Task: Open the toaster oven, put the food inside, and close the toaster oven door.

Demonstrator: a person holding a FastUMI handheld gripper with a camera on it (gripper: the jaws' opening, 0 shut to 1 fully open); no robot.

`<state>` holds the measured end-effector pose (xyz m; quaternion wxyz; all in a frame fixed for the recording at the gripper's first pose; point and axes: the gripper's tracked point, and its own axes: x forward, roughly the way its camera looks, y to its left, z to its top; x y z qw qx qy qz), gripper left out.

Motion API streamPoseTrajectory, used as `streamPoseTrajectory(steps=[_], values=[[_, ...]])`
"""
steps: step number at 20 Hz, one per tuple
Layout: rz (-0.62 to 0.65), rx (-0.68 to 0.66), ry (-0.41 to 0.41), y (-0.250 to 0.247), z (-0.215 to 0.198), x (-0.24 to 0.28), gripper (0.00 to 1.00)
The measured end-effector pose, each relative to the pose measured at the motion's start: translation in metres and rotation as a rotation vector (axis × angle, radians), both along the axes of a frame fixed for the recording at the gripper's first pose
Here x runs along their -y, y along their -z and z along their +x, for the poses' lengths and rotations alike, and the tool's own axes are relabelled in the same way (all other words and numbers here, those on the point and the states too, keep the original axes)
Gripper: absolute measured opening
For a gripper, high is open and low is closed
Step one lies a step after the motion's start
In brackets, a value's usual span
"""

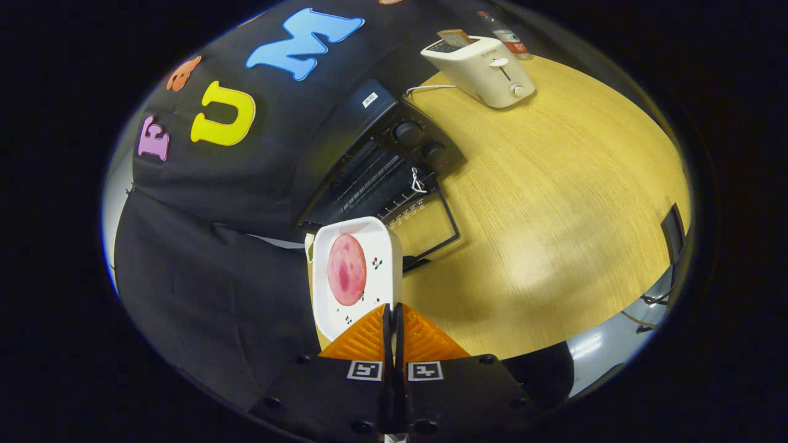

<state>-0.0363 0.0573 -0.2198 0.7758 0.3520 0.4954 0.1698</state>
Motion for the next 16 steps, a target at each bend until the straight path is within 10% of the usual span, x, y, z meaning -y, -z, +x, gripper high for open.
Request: streamPoseTrajectory(steps=[16], values=[[0.089, -0.059, 0.201, 0.071, 0.133, -0.068, 0.01]])
